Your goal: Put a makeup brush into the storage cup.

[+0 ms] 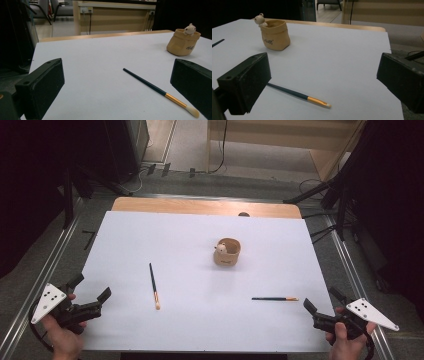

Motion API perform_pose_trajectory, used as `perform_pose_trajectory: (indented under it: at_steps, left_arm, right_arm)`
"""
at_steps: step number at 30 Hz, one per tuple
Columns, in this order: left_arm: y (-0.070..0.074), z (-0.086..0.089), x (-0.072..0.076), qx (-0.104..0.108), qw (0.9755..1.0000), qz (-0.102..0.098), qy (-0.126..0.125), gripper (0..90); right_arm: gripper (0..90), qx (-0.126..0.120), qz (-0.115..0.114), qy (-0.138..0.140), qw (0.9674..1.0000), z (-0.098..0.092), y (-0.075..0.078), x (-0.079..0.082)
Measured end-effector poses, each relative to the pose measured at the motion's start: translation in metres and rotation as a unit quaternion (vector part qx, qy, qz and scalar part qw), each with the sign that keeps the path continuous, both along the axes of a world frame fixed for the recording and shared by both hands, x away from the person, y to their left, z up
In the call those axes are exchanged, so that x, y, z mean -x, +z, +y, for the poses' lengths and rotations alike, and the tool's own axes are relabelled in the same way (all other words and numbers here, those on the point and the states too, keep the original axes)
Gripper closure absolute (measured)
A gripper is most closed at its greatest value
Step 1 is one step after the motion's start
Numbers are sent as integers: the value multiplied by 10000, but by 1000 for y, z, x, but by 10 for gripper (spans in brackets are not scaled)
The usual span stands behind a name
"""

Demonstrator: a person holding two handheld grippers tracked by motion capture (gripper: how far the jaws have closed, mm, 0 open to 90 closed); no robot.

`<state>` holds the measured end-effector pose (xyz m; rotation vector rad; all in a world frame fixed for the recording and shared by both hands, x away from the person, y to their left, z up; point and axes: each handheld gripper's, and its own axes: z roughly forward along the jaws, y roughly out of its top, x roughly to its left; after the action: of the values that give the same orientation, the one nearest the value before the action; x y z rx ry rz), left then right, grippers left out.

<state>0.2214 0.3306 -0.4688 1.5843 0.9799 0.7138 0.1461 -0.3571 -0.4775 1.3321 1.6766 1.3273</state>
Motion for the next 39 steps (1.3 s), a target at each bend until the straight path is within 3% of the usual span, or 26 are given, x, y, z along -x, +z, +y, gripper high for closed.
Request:
perform_pose_trajectory:
  at_steps: [13, 22, 25, 29, 31, 36, 37, 38, 39]
  left_arm:
    - [0, 0, 0, -6, 10000, 7, -2, 0]
    - [-1, 0, 0, -17, 10000, 18, -6, 0]
    - [-1, 1, 0, -15, 10000, 23, -4, 0]
    - [-1, 1, 0, 1, 10000, 11, 1, 0]
    - [-1, 1, 0, 7, 10000, 14, 9, 0]
    - [-1, 0, 0, 4, 10000, 20, 7, 0]
    - [-1, 0, 0, 4, 10000, 20, 7, 0]
    - [-1, 0, 0, 0, 10000, 19, 2, 0]
    - [-1, 0, 0, 3, 10000, 18, 4, 0]
  right_arm:
    - [42, 166, 9, 229, 9996, -1, 13, 0]
    - [123, 303, 339, 685, 9966, 5, 22, -10]
    - [200, 507, 590, 942, 9925, 10, 24, -19]
    - [314, 547, 761, 1096, 9896, 13, 26, -25]
    - [326, 584, 821, 1117, 9886, 14, 27, -27]
    - [336, 905, 1187, 1605, 9757, 22, 31, -41]
    - [336, 905, 1187, 1605, 9757, 22, 31, -41]
    - [340, 959, 1239, 1665, 9735, 24, 32, -43]
    - [374, 1127, 1333, 1826, 9676, 27, 34, -49]
